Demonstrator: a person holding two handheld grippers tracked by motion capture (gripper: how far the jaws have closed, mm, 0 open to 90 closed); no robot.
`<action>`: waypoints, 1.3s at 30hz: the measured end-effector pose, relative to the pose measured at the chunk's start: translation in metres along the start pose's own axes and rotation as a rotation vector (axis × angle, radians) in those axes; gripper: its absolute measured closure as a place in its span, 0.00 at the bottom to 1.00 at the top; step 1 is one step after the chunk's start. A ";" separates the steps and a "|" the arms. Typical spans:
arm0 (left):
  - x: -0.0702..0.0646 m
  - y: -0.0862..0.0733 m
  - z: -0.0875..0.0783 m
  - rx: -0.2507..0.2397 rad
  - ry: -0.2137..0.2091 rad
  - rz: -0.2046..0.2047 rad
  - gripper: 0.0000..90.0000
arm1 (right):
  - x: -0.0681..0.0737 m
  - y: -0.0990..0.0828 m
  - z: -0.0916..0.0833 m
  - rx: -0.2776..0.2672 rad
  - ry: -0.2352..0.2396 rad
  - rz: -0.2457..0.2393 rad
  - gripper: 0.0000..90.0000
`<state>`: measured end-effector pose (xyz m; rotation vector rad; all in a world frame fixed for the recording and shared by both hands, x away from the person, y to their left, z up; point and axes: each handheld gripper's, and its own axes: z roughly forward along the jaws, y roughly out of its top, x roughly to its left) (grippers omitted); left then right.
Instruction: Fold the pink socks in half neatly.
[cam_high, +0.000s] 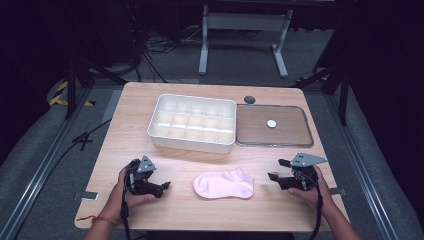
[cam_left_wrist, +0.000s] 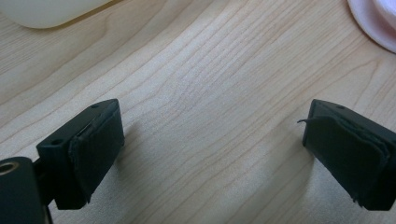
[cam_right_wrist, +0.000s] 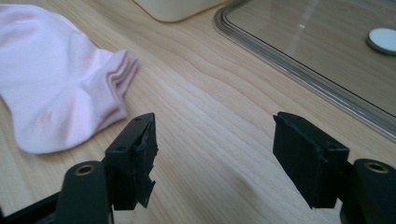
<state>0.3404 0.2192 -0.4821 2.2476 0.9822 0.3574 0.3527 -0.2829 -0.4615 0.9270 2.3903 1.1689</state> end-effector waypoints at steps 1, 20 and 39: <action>0.000 0.000 0.000 -0.001 0.002 0.004 0.06 | 0.002 0.002 0.000 -0.008 0.003 -0.003 0.36; -0.001 0.000 0.001 -0.010 0.007 -0.002 0.06 | 0.066 0.036 0.035 0.003 0.167 -0.169 0.57; -0.014 0.008 -0.001 -0.019 -0.044 0.002 0.31 | 0.102 0.044 0.075 0.046 0.260 -0.260 0.88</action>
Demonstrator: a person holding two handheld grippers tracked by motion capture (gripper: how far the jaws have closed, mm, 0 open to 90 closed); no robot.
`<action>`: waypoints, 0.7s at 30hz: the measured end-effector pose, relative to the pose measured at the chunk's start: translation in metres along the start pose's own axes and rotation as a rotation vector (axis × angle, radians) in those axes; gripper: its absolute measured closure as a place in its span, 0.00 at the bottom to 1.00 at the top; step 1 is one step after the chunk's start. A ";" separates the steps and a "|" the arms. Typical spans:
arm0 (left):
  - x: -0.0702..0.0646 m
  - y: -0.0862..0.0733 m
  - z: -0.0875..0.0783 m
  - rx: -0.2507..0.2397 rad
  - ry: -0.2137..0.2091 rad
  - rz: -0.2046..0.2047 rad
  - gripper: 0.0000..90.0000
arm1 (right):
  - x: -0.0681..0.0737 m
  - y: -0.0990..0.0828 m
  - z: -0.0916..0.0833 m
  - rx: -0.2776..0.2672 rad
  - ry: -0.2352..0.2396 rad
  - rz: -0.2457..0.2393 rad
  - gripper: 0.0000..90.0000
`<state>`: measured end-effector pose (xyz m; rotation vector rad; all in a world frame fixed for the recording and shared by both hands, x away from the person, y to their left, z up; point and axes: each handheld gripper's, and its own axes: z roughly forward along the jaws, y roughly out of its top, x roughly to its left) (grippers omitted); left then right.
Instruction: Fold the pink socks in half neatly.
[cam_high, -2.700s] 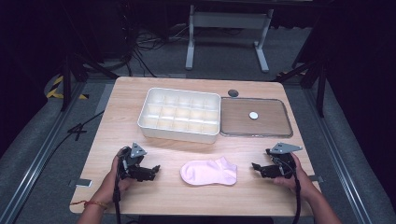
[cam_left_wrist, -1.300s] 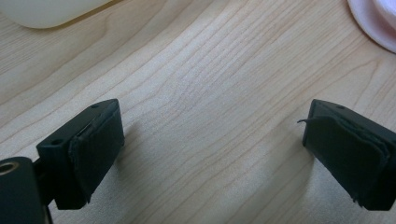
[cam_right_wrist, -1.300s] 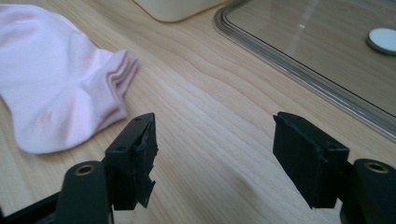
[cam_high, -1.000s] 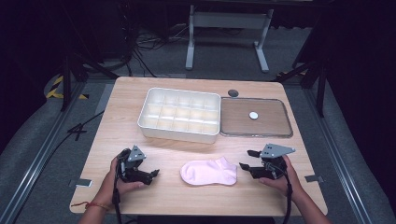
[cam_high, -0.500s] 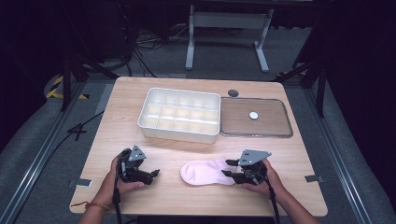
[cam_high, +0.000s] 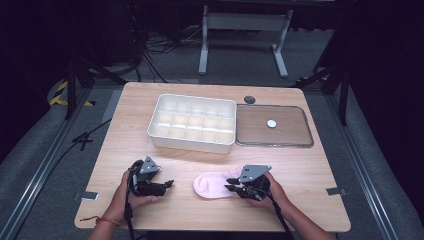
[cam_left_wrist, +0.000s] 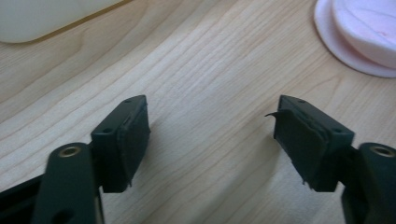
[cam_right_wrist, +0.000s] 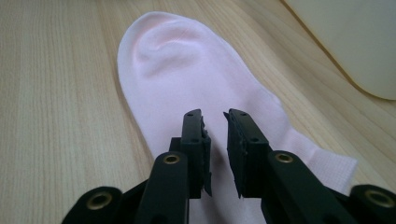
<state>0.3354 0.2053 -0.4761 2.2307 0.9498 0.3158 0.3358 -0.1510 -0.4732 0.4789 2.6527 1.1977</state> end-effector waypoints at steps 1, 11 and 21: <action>0.000 0.000 0.000 0.000 0.000 0.000 0.32 | 0.000 0.000 0.000 0.000 0.000 0.000 0.88; -0.018 0.022 0.006 -0.125 -0.138 -0.087 0.36 | 0.003 0.000 0.009 0.007 0.016 0.007 0.93; -0.042 0.043 0.029 -0.076 -0.155 -0.038 0.36 | 0.006 0.001 0.010 0.007 0.006 -0.017 0.94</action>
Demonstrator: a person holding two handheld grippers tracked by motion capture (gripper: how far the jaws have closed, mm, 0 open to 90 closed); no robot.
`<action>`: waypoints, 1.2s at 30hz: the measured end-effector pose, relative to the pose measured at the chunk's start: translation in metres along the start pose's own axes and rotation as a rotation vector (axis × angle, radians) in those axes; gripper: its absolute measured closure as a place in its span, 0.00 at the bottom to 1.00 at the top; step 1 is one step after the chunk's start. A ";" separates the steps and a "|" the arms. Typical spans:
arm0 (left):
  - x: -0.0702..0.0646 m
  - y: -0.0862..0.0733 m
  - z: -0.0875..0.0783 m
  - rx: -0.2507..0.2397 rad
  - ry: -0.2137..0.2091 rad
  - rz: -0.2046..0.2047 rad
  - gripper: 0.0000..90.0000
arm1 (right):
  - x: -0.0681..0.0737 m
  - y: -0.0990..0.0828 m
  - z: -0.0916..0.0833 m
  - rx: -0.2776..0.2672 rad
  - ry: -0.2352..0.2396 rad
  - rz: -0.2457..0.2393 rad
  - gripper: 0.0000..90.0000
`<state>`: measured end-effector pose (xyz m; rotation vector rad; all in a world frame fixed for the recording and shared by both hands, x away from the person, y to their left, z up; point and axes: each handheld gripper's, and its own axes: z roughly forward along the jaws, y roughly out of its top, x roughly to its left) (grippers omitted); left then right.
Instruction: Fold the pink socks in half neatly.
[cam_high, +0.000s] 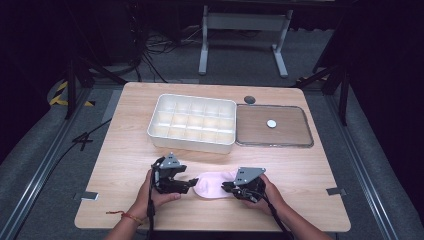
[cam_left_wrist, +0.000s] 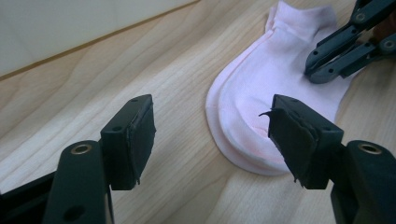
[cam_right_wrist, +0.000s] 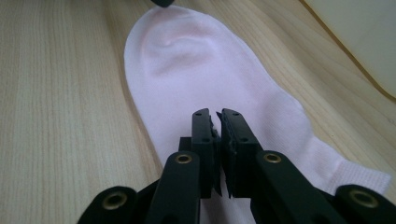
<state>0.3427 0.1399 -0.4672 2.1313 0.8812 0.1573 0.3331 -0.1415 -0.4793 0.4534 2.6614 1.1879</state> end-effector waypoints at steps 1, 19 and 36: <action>0.000 0.000 0.000 0.000 0.000 0.000 0.35 | 0.000 0.000 0.000 0.000 0.000 0.000 0.94; -0.014 0.001 0.019 0.071 0.052 0.090 0.46 | 0.002 0.000 0.000 0.001 -0.007 -0.002 0.94; -0.011 -0.002 0.018 0.048 -0.057 0.074 0.90 | 0.002 0.001 0.001 0.001 -0.001 -0.010 0.94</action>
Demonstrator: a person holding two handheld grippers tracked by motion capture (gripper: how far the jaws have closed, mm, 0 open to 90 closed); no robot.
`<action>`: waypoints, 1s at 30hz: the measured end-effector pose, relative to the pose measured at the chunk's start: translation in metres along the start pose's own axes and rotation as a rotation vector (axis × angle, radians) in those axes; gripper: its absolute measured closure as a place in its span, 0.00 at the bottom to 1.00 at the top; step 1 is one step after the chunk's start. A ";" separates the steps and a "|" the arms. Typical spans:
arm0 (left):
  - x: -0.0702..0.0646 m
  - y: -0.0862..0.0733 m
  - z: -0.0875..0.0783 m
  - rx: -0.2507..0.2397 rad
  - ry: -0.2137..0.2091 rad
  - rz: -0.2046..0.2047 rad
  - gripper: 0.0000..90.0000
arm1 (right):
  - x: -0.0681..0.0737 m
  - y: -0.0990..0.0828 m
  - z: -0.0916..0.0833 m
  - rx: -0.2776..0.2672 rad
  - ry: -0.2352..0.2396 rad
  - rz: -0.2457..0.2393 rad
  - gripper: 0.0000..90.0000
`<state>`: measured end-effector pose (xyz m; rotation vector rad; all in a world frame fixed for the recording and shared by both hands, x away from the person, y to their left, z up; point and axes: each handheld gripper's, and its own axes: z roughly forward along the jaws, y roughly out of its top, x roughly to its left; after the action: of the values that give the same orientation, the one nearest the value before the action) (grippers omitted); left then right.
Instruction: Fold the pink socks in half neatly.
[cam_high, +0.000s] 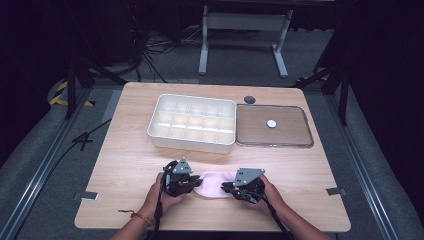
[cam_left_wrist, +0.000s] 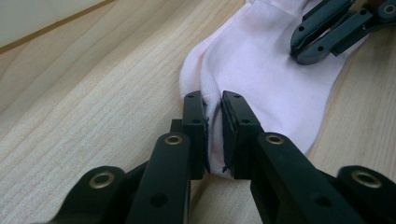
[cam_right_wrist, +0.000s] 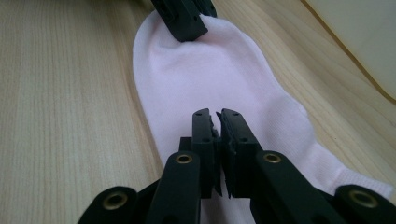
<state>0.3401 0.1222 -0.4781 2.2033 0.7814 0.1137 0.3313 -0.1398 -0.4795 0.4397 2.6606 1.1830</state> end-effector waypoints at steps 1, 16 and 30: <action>0.000 0.000 0.000 0.000 0.000 -0.001 0.90 | 0.000 0.000 0.000 0.000 -0.001 -0.001 0.94; -0.005 0.004 -0.010 -0.066 -0.032 0.003 0.92 | 0.000 0.001 0.001 -0.001 0.020 0.015 0.95; -0.012 0.008 -0.015 -0.099 -0.041 0.023 0.92 | 0.003 0.007 0.007 0.003 0.058 0.004 0.95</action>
<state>0.3296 0.1209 -0.4597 2.1153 0.7130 0.1162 0.3316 -0.1292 -0.4788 0.4181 2.7117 1.2117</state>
